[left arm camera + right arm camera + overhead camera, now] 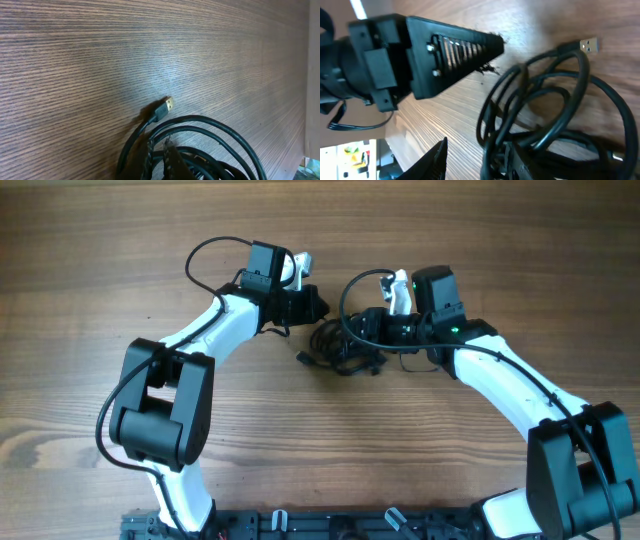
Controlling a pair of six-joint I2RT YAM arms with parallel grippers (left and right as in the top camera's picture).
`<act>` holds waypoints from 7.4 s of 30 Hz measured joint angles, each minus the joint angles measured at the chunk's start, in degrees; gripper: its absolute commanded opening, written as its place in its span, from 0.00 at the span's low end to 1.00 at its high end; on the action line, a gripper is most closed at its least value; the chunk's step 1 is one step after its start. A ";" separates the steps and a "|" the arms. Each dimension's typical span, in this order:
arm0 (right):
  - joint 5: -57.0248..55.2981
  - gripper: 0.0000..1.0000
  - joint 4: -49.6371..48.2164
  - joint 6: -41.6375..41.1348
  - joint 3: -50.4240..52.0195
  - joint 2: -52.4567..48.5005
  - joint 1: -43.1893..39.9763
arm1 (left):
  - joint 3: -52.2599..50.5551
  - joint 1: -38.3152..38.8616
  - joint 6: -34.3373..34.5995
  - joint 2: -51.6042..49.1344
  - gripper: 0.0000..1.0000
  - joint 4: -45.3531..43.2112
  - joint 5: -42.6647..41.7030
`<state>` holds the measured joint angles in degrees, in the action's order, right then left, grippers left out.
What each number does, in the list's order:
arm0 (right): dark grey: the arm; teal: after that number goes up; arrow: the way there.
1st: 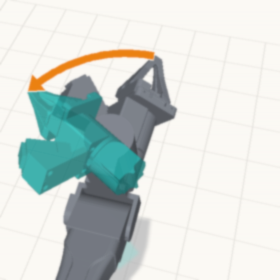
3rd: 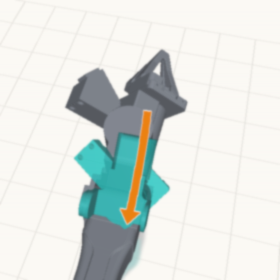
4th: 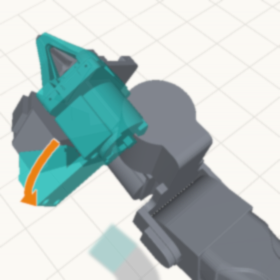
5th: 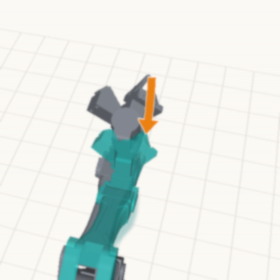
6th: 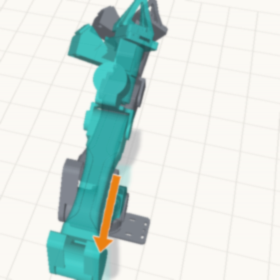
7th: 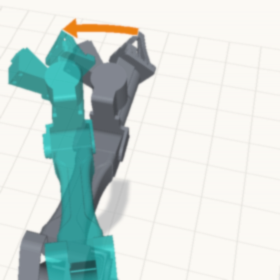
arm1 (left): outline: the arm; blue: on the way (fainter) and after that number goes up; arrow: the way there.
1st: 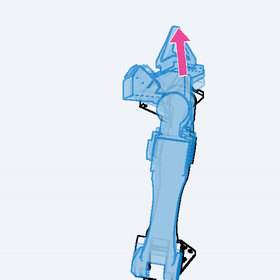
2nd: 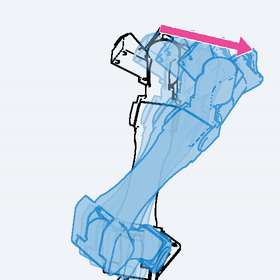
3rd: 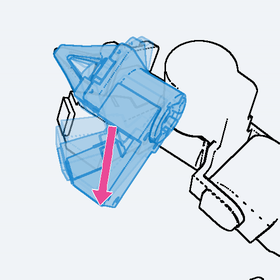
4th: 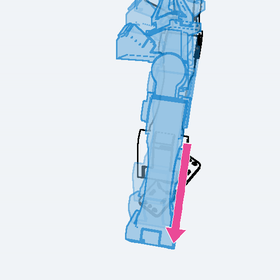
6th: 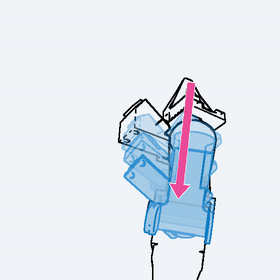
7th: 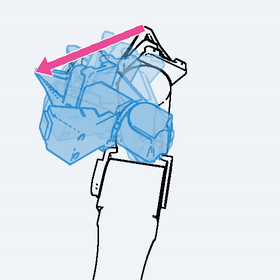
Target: Untangle cables
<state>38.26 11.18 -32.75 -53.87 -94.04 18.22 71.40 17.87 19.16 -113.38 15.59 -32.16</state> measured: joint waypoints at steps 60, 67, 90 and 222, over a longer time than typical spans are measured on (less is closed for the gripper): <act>-13.86 0.04 -2.01 -12.39 -0.07 -0.02 5.51 | 0.02 -8.50 -25.11 6.10 0.36 15.58 -24.44; -13.86 0.04 -2.71 -22.62 -0.07 -0.02 4.61 | 0.02 -6.93 -36.94 7.28 0.34 18.34 -29.27; -10.99 0.04 -4.02 -33.03 -0.04 -0.22 4.59 | 0.02 2.27 -39.36 7.32 0.14 15.02 -10.69; 5.42 0.04 -1.40 -18.18 0.11 -0.57 -2.19 | 0.02 5.01 -34.60 5.16 0.35 12.15 1.38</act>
<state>43.68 9.78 -50.94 -53.76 -94.61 16.03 71.42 22.87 -15.44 -108.22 27.75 -30.79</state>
